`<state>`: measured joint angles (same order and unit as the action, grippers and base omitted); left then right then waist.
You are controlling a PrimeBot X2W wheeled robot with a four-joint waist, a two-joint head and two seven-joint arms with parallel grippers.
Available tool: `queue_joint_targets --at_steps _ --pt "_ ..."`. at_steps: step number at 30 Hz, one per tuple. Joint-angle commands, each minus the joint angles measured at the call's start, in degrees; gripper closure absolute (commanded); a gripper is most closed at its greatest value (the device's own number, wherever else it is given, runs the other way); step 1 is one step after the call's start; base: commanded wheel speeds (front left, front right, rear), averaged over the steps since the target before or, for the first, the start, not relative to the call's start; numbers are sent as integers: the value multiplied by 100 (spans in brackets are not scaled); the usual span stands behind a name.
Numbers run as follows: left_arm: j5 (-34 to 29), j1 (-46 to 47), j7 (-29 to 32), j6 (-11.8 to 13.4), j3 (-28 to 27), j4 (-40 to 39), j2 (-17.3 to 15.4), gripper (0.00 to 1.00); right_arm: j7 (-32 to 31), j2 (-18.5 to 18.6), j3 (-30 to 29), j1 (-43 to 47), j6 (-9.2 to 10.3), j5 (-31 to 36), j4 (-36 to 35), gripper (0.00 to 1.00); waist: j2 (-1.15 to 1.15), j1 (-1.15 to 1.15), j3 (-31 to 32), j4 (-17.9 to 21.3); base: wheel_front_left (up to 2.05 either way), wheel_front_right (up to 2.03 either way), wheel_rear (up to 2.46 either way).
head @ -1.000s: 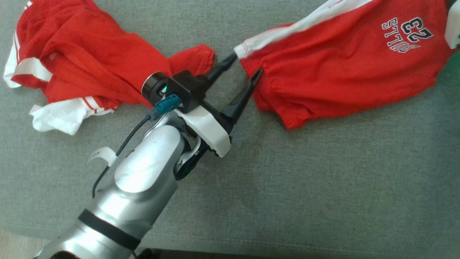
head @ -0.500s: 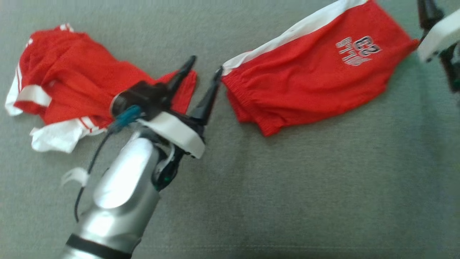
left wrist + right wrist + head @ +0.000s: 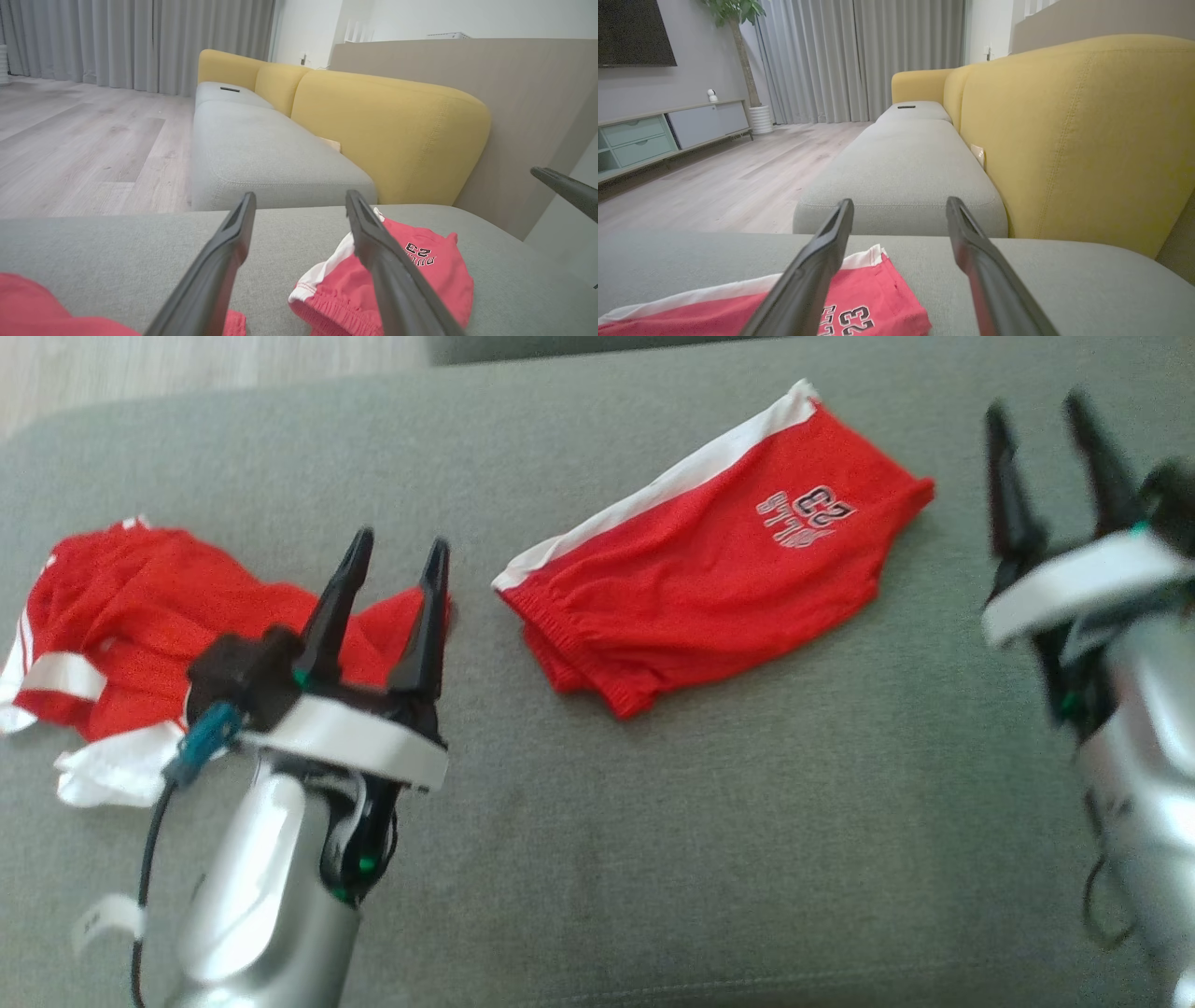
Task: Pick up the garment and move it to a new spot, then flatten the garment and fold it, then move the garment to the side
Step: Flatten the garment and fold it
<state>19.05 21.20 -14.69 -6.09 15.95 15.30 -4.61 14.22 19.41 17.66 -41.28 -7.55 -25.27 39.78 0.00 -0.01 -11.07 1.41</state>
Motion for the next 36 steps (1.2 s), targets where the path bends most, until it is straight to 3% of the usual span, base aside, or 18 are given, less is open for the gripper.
queue_joint_targets --at_steps 1,14,25,31,36 --pt "-74 0 -30 -17 -292 -263 -26 0 63 -143 -92 241 6 141 -338 0 0 1 167 124 0 0 0" --pt "-356 -1144 -30 -74 -834 -551 162 0 -25 -1400 -1446 2429 6 1342 -1705 0 0 1 554 295 0 0 0" --pt "-271 -1232 -30 -86 -708 -606 172 0 -305 -1623 -1743 2706 6 1587 -2175 0 0 1 388 178 0 0 0" --pt "-250 -1065 -30 -98 -576 -603 172 0 -746 -1647 -2044 2410 6 1220 -2096 0 0 1 64 -47 0 0 0" --pt "-197 -923 -30 -105 -446 -567 173 0 -1250 -1651 -2321 1932 6 223 -1685 0 0 1 -240 -312 0 0 0"
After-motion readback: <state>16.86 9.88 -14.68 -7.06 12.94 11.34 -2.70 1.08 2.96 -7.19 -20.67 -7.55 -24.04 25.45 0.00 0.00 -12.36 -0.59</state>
